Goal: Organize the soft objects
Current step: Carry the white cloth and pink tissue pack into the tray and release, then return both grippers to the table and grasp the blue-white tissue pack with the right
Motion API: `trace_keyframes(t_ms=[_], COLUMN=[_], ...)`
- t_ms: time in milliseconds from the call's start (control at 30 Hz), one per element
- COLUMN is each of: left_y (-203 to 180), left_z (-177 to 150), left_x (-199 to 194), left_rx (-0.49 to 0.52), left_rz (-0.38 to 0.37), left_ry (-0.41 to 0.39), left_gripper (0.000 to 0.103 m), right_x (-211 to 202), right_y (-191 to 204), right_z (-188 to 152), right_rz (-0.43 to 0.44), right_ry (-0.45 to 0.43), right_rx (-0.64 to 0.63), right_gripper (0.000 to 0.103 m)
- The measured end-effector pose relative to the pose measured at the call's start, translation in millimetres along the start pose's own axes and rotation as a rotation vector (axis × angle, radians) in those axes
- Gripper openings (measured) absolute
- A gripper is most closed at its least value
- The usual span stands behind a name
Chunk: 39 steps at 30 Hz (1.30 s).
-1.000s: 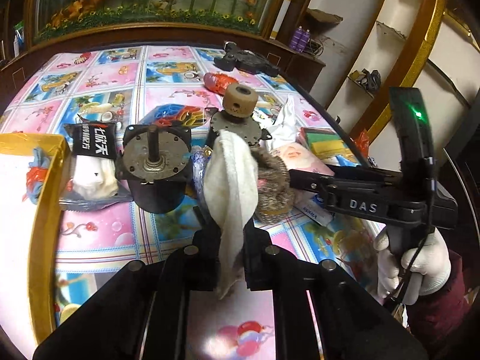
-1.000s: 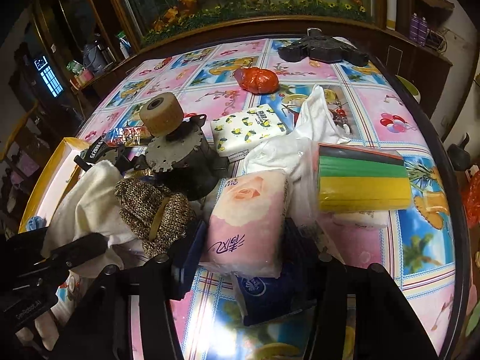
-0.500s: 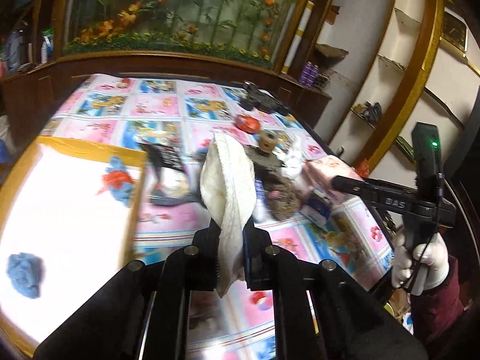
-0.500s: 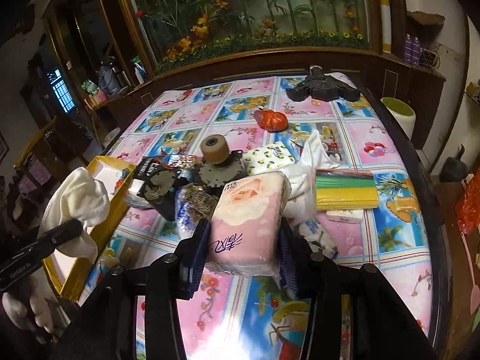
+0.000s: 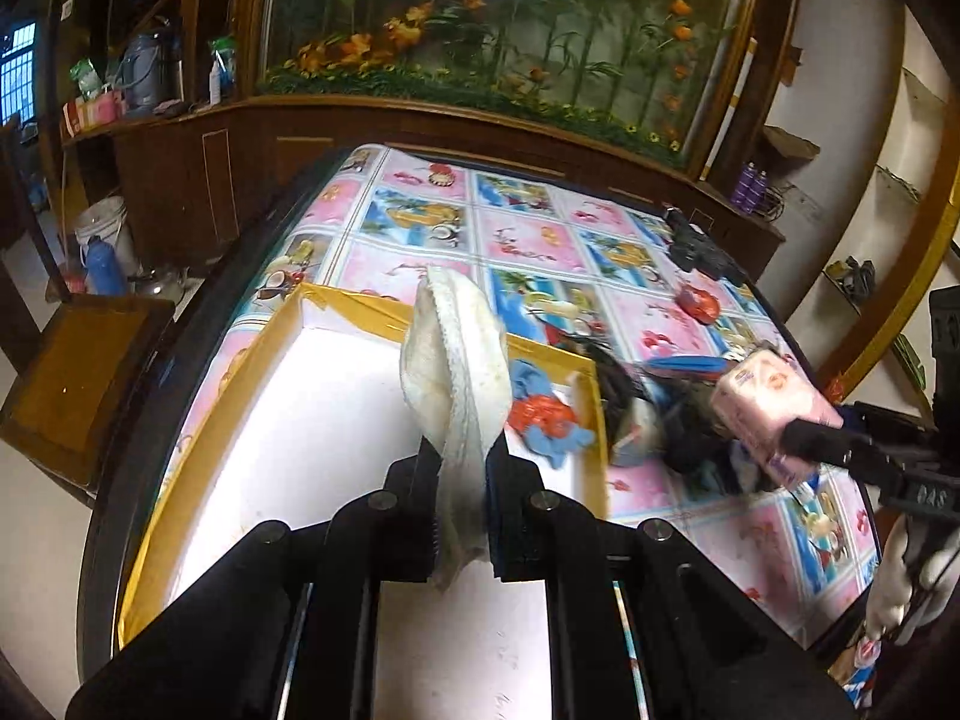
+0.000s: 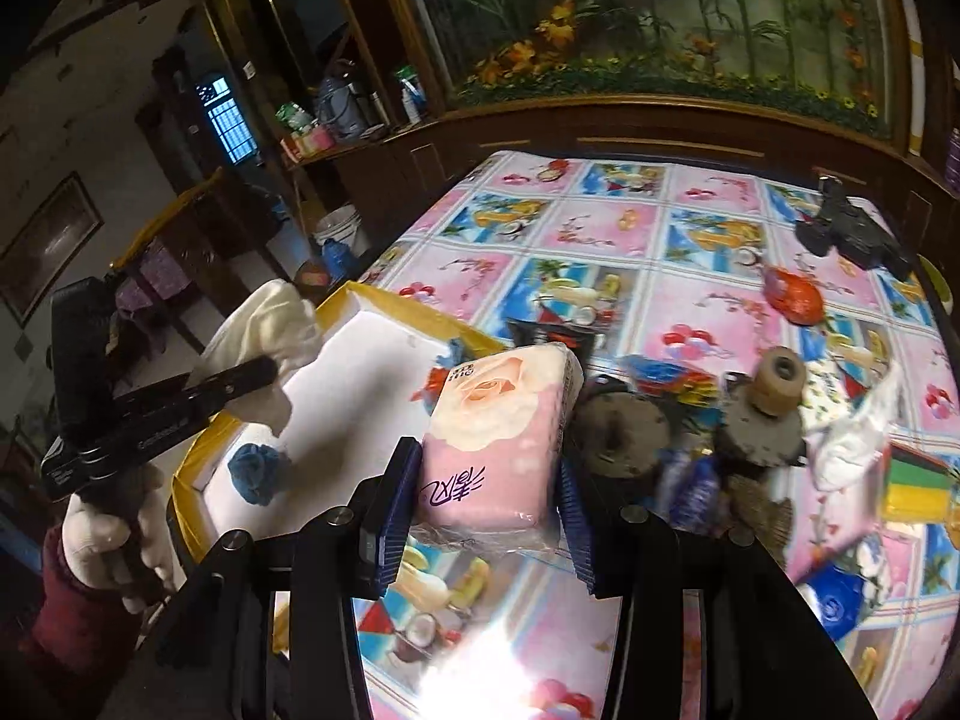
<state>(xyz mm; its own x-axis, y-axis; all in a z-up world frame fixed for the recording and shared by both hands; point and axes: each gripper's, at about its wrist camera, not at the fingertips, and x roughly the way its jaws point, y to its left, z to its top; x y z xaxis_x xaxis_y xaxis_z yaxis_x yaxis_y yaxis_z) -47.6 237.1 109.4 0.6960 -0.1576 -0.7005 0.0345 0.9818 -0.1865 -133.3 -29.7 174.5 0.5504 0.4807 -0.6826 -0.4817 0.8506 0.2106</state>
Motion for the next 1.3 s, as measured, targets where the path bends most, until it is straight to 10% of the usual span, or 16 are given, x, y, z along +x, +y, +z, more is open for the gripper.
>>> trace_keyframes(t_ms=[333,700,833,1100,1300], left_y=[50.4,55.9,62.2,37.9,-2.8], left_z=[19.3,23.1,24.5,12.0,-26.9], left_x=[75.9,97.9,90.3,44.7,56.1], left_rx=[-0.09,-0.13,-0.178,-0.123,-0.076], left_rz=[-0.053,-0.115,-0.155,-0.08,-0.071], left_ry=[0.129,0.153,0.137,0.033,0.117], left_gripper=[0.009,0.017,0.051,0.058,0.062], right_x=[139.4,205.5,199.3,140.0,81.0], right_y=[57.6,67.7,71.7,65.9,43.9], right_z=[58.9,66.8,60.8,51.5,19.5], right_rz=[0.067,-0.043,-0.043,-0.064,-0.037], right_ry=[0.151,0.161,0.149,0.036,-0.032], right_rx=[-0.009,-0.005,0.003,-0.015,0.03], right_gripper=[0.043,0.048,0.065,0.075,0.077])
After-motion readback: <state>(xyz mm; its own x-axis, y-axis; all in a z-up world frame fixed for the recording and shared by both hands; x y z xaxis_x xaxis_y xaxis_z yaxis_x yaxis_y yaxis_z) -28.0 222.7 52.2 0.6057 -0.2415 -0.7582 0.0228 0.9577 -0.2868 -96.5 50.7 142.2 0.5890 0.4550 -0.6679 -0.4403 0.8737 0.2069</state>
